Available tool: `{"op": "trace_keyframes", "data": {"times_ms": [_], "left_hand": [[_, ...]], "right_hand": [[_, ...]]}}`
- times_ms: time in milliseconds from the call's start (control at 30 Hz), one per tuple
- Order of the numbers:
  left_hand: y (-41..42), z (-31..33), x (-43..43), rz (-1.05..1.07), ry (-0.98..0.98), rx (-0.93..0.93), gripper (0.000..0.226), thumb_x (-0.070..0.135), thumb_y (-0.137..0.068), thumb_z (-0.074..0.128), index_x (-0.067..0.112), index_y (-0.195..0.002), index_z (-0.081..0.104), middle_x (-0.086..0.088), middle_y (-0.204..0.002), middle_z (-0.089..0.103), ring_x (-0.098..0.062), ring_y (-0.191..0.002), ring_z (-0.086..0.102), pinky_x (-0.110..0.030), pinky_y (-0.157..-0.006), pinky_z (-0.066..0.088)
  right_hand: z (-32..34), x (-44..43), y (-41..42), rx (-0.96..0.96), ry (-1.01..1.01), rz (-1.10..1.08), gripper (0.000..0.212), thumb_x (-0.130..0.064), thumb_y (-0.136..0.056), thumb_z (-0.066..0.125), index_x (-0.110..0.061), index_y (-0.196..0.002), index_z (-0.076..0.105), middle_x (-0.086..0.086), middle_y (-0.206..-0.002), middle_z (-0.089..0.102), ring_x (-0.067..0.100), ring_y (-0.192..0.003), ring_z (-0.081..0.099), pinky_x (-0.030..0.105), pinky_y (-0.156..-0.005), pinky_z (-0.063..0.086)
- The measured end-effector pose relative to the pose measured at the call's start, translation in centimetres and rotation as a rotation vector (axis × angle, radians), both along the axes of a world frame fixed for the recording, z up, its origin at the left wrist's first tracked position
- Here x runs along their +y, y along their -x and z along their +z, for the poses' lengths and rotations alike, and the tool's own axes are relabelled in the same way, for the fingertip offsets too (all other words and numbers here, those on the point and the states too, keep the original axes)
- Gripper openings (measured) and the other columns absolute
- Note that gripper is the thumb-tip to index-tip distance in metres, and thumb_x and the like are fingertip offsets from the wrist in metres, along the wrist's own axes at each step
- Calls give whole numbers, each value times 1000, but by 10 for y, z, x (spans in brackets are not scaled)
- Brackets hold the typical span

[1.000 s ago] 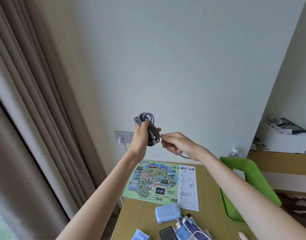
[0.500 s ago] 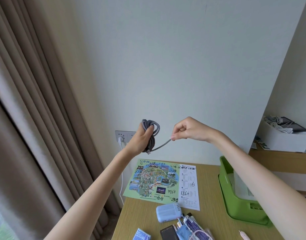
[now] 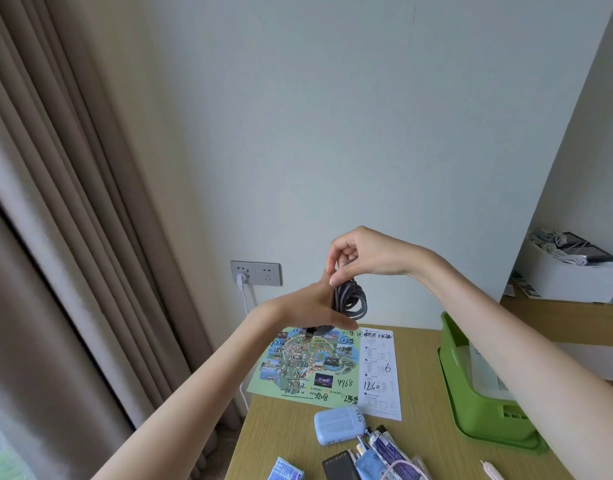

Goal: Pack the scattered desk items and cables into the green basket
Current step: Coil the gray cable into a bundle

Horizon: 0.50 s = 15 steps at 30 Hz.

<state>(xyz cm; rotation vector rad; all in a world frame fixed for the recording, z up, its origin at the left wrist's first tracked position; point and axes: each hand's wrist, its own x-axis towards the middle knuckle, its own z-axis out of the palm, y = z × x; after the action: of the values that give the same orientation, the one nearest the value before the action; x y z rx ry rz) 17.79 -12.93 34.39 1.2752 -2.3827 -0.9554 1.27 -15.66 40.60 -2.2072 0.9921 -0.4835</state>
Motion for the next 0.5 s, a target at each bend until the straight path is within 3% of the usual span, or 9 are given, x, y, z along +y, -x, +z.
{"op": "trace_keyframes", "data": {"times_ms": [67,167,267,367,500], "left_hand": [[-3,1,-1,39,-48,83,95,25,-80,78,14,-146,10,5,-137,38,-11,-128,42,-23,-104,37],[-10,3,-1,138,-68,157,67,21,-76,81,11,-119,30,4,-98,56,-4,-85,58,-16,-73,49],[-14,6,-3,136,-104,241,65,13,-75,82,9,-116,32,8,-82,63,3,-63,61,-12,-57,47],[-15,12,-2,157,-143,293,62,14,-71,84,12,-113,39,10,-76,66,-1,-58,60,-13,-54,44],[-17,16,-5,222,-26,246,47,33,-66,87,17,-93,52,5,-73,64,-8,-55,55,-19,-53,40]], "right_hand": [[1,0,2,13,-28,-8,25,-14,-73,84,-8,-93,70,-1,-67,55,7,-60,50,16,-60,40],[2,0,5,27,-35,-16,24,-18,-71,86,-11,-90,72,-1,-70,61,4,-63,55,16,-65,44],[2,1,3,88,-6,-5,19,-18,-72,85,-14,-86,73,-15,-53,52,-1,-52,46,11,-54,35],[-1,2,2,129,43,-41,15,-20,-72,83,-14,-80,71,-8,-53,32,9,-52,30,23,-51,23],[-5,3,3,83,111,-127,13,-13,-74,70,-1,-73,64,0,-57,35,13,-55,29,30,-54,24]]}}
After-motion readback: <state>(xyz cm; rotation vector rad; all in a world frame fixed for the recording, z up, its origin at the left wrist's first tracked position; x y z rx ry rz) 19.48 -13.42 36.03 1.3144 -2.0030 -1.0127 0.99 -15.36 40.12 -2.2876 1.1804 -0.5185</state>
